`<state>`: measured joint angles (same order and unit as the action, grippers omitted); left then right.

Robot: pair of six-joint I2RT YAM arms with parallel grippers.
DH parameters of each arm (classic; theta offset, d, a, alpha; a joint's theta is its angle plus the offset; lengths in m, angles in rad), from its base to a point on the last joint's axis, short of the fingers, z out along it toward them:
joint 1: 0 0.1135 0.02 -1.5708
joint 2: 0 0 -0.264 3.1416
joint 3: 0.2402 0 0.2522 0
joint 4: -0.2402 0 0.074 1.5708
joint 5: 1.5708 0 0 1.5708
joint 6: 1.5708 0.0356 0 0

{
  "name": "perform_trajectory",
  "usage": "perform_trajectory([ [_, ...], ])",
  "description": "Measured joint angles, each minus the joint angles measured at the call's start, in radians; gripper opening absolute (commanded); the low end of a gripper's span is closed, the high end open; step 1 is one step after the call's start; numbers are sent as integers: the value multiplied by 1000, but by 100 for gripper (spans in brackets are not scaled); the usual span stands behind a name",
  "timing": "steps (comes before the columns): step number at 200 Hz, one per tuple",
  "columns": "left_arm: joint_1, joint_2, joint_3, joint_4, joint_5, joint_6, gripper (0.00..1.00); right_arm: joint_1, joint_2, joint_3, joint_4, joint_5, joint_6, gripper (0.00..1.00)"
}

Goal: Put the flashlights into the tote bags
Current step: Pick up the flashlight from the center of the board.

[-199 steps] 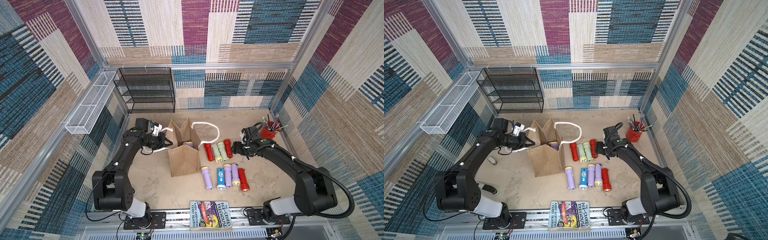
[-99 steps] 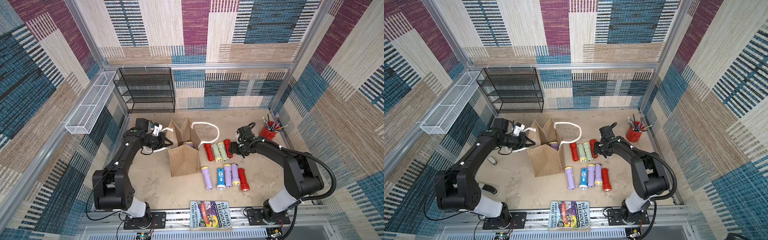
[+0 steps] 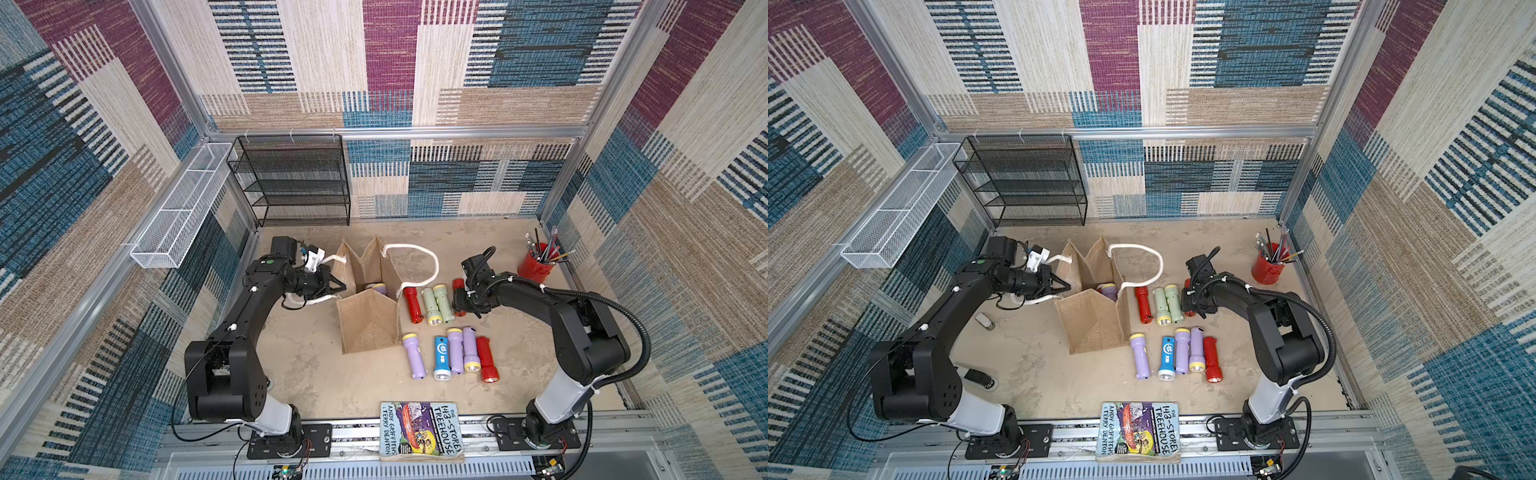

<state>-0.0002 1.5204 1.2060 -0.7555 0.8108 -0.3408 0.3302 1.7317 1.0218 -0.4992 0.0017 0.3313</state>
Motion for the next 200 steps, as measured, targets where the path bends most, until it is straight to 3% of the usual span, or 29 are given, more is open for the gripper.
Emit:
perform_trajectory([
  [90, 0, 0, 0, 0, 0, 0, 3, 10, 4, -18, 10, 73, -18, 41],
  [137, 0, 0, 0, 0, 2, 0, 3, 9, -61, -25, -56, 77, -18, 38],
  [200, 0, -10, 0, 0, 3, 0, 3, 14, -201, 200, -166, 58, -18, 36],
])
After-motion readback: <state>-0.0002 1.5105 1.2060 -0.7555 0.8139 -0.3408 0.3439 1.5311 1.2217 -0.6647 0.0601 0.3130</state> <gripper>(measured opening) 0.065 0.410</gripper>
